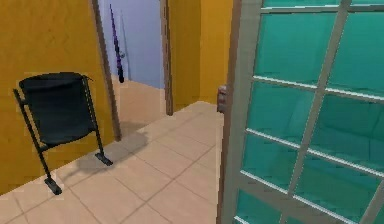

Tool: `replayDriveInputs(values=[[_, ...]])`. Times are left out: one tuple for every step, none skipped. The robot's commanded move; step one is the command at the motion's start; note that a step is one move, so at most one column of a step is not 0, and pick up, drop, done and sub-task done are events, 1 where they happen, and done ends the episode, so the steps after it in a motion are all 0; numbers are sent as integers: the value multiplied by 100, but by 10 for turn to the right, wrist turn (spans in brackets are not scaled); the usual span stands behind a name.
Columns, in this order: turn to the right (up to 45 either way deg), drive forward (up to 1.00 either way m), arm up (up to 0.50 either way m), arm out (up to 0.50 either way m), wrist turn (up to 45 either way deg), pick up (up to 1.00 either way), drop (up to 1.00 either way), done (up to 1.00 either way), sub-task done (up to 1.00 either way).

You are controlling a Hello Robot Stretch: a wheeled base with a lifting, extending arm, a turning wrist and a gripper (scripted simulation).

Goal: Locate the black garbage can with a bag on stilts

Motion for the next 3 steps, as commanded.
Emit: replayDriveInputs(values=[[0,10,0,0,0,0,0,0,0],[-240,0,0,0,0,0,0,0,0],[0,65,0,0,0,0,0,0,0]])
